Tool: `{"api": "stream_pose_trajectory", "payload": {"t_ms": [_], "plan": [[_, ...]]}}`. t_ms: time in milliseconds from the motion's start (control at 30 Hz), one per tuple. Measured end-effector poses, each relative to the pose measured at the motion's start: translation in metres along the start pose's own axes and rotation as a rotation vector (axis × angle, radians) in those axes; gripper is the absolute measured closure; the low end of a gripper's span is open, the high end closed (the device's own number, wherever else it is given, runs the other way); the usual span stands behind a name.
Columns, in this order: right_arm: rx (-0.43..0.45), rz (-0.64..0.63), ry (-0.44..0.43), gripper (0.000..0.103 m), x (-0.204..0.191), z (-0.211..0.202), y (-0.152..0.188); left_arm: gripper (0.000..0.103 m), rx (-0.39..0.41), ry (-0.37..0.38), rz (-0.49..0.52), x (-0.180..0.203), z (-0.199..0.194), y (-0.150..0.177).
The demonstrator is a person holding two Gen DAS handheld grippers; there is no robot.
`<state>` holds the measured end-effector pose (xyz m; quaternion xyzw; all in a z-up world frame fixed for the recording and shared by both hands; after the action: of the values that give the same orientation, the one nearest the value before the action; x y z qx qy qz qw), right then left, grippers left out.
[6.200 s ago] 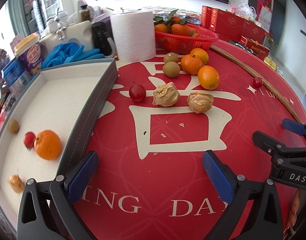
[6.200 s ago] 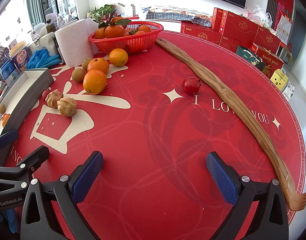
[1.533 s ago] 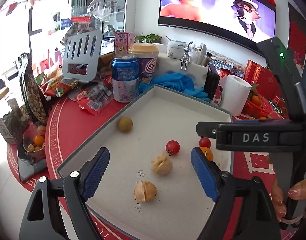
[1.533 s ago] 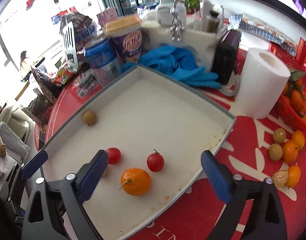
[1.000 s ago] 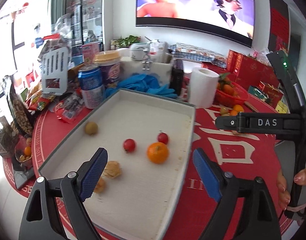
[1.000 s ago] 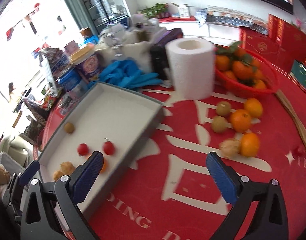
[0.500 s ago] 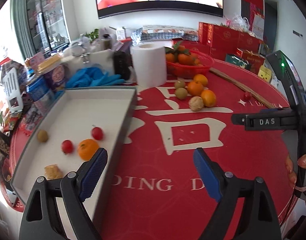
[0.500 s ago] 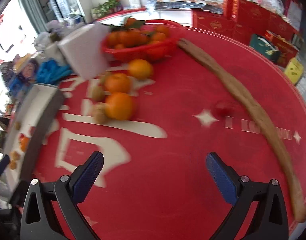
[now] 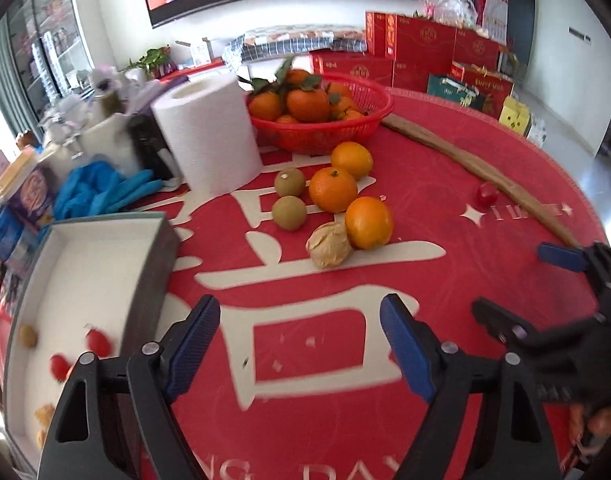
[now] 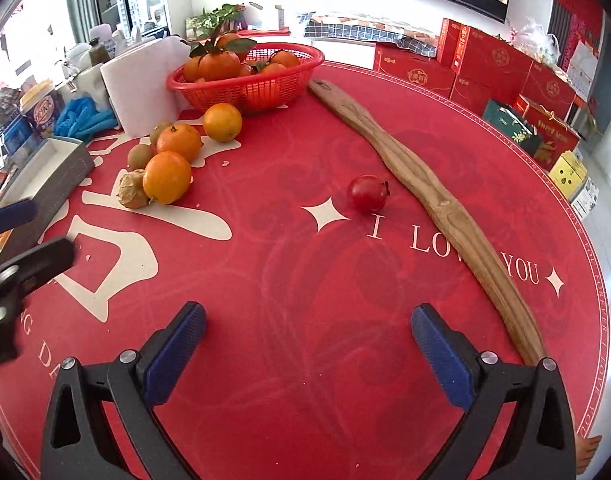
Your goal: Organize fruits
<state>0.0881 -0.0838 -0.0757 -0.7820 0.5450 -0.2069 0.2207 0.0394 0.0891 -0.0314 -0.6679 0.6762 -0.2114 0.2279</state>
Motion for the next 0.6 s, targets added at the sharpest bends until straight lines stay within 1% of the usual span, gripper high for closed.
{"api": "stream_pose_trajectory", "payload": {"t_ms": [100, 167, 233, 300, 400, 433, 467, 500, 533, 600], "plan": [[0.002, 0.000, 0.000, 0.000, -0.002, -0.002, 0.002, 0.026, -0.038, 0.019, -0.013, 0.003, 0.020, -0.005], [0.002, 0.000, -0.003, 0.000, -0.001, -0.001, 0.002, 0.030, -0.048, 0.001, -0.005, 0.003, 0.031, -0.010], [0.002, 0.000, -0.003, 0.000, 0.000, -0.001, 0.002, 0.030, -0.035, 0.003, -0.018, 0.002, 0.035, -0.015], [0.002, 0.000, -0.003, 0.000, 0.000, -0.001, 0.002, 0.031, -0.041, 0.007, -0.030, 0.003, 0.041, -0.020], [0.002, 0.001, -0.003, 0.000, 0.000, -0.001, 0.002, 0.035, -0.033, 0.004, -0.023, 0.007, 0.043, -0.026], [0.002, 0.001, -0.003, 0.000, 0.000, -0.001, 0.002, 0.041, -0.031, 0.008, -0.021, 0.008, 0.043, -0.027], [0.002, 0.001, -0.003, 0.000, 0.000, -0.001, 0.001, 0.052, -0.032, 0.023, -0.022, 0.010, 0.043, -0.027], [0.002, 0.001, -0.003, 0.000, -0.001, -0.001, 0.001, 0.059, -0.037, 0.054, -0.028, 0.014, 0.043, -0.027], [0.002, 0.001, -0.003, 0.000, 0.000, -0.001, 0.001, 0.071, -0.040, 0.064, -0.031, 0.015, 0.043, -0.027], [0.002, 0.001, -0.004, 0.000, -0.001, -0.001, 0.001, 0.072, -0.041, 0.045, -0.034, 0.014, 0.039, -0.024]]}}
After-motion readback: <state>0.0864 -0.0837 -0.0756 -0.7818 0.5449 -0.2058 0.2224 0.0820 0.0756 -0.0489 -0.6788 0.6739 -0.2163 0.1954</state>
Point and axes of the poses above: each gripper's, at about its wrist camera, not at the fingertips, and z roughly the way its jaws point, x to its right, y to its underside, the point moved 9 cm from there along z, roughly the way its jaws point, and after that the axes turned 4 degrees about y, right-handed, at the moved point
